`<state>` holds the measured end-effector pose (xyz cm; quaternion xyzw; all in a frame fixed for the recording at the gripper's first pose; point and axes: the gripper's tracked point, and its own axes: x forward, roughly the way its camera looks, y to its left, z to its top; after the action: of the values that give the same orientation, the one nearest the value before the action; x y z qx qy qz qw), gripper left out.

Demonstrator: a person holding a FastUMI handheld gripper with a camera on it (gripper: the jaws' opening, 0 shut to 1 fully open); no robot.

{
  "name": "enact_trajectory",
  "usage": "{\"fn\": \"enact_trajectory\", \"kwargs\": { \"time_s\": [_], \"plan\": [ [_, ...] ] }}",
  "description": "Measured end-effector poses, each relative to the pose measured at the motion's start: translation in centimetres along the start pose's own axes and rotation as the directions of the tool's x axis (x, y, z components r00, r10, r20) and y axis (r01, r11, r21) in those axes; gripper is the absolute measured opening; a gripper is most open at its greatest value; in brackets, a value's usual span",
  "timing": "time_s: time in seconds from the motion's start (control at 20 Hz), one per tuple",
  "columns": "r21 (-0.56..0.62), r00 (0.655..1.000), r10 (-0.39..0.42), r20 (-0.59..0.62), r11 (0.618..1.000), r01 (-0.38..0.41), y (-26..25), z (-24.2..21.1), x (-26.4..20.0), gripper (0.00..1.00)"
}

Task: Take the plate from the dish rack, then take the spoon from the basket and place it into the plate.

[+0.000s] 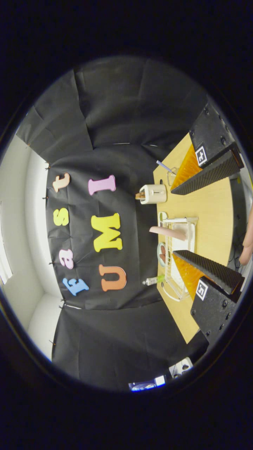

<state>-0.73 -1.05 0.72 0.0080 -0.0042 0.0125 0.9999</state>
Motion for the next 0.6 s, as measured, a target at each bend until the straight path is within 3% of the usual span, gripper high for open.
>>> {"fn": "enact_trajectory", "kwargs": {
  "time_s": [0.25, 0.6],
  "plan": [
    [-0.009, 0.999, 0.006, 0.033, 1.0, -0.006, -0.3, 0.9, -0.1, 1.0],
    [-0.027, 1.0, -0.003, -0.009, 1.0, 0.003, 0.6, 2.0, 3.8, 1.0]
  ]
}}
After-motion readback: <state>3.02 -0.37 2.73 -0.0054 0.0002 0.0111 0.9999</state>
